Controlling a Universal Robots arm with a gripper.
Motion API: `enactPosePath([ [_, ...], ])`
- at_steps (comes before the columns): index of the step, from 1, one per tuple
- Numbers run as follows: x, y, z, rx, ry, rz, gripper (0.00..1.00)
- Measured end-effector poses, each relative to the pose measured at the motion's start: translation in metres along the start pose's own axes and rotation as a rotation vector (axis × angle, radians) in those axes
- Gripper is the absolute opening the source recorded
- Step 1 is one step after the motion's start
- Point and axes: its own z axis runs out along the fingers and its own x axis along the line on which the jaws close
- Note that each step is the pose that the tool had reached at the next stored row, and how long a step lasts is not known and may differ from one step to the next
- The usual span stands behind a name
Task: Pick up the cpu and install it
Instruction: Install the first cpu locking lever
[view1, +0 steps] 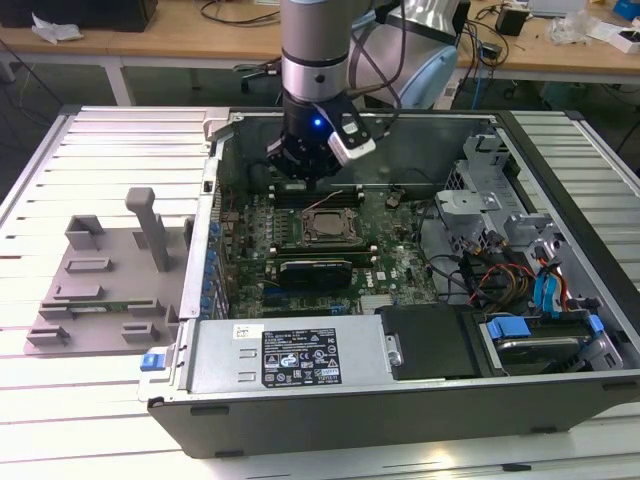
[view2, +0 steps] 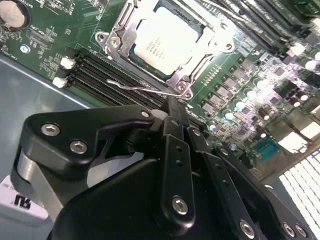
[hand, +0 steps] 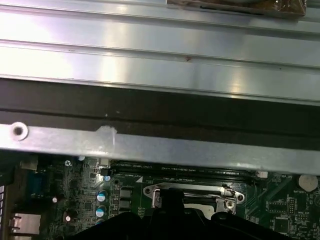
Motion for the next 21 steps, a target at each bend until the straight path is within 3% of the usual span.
enactPosePath([
  [2,-0.0012,0.0031,0.0069,-0.0002,0.0002,-0.001,0.11],
  [5,-0.0048,0.0032,0.0106,-0.0001,0.0016,-0.006,0.11],
  [21,-0.0218,0.0025,0.0219,-0.0005,0.0049,-0.013,0.11],
])
